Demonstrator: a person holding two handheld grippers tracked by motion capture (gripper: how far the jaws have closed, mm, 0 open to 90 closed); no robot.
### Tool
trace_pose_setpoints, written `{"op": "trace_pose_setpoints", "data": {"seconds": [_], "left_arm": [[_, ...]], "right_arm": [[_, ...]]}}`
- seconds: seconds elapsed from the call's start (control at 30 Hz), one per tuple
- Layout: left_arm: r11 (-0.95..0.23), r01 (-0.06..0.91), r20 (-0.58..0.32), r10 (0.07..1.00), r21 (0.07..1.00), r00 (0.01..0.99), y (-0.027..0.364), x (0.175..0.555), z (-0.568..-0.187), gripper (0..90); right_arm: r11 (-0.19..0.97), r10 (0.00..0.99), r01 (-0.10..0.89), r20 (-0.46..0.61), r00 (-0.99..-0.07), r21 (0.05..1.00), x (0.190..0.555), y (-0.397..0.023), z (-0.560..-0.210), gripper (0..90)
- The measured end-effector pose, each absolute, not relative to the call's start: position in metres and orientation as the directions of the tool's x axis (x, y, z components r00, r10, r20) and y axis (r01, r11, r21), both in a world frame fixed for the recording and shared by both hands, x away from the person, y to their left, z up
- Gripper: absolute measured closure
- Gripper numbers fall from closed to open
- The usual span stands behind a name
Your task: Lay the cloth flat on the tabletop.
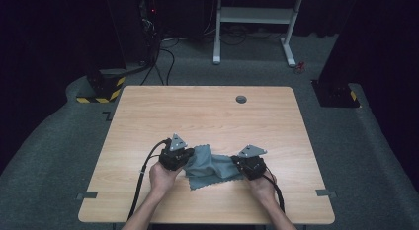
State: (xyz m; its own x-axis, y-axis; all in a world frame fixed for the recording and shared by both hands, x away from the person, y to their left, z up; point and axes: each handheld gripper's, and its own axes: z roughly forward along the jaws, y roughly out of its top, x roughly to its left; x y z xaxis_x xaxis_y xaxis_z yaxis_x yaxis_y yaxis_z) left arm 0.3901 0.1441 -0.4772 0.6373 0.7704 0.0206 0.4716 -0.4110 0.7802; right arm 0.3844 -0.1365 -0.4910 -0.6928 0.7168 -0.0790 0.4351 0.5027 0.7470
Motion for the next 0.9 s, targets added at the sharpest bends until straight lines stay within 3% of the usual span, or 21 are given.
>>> {"op": "trace_pose_setpoints", "data": {"seconds": [0.3, 0.37, 0.4, 0.57, 0.7, 0.83, 0.9], "left_arm": [[-0.4, 0.511, 0.003, 0.79, 0.761, 0.613, 0.156, 0.392, -0.49, 85.6], [-0.369, 0.533, -0.031, 0.801, 0.761, 0.598, 0.158, 0.392, -0.491, 71.4], [-0.366, 0.534, -0.033, 0.802, 0.762, 0.597, 0.157, 0.39, -0.49, 65.9], [-0.42, 0.521, -0.004, 0.776, 0.743, 0.631, 0.147, 0.381, -0.494, 54.7], [-0.463, 0.521, 0.026, 0.764, 0.717, 0.644, 0.141, 0.38, -0.502, 57.5], [-0.489, 0.527, 0.041, 0.759, 0.695, 0.65, 0.139, 0.383, -0.507, 69.1], [-0.507, 0.533, 0.051, 0.755, 0.678, 0.653, 0.139, 0.385, -0.51, 75.9]], "right_arm": [[0.5, 0.76, 0.487, -0.094, -0.643, 0.716, 0.388, -0.149, -0.502, 89.9], [0.505, 0.762, 0.508, -0.084, -0.642, 0.697, 0.389, -0.148, -0.505, 88.0], [0.508, 0.757, 0.505, -0.082, -0.648, 0.697, 0.389, -0.147, -0.504, 82.7], [0.498, 0.734, 0.482, -0.055, -0.677, 0.721, 0.392, -0.129, -0.497, 71.7], [0.498, 0.732, 0.494, -0.04, -0.68, 0.713, 0.403, -0.111, -0.499, 66.0], [0.515, 0.732, 0.51, -0.044, -0.68, 0.689, 0.414, -0.099, -0.502, 64.2], [0.516, 0.737, 0.528, -0.036, -0.675, 0.675, 0.418, -0.096, -0.505, 67.5]]}}
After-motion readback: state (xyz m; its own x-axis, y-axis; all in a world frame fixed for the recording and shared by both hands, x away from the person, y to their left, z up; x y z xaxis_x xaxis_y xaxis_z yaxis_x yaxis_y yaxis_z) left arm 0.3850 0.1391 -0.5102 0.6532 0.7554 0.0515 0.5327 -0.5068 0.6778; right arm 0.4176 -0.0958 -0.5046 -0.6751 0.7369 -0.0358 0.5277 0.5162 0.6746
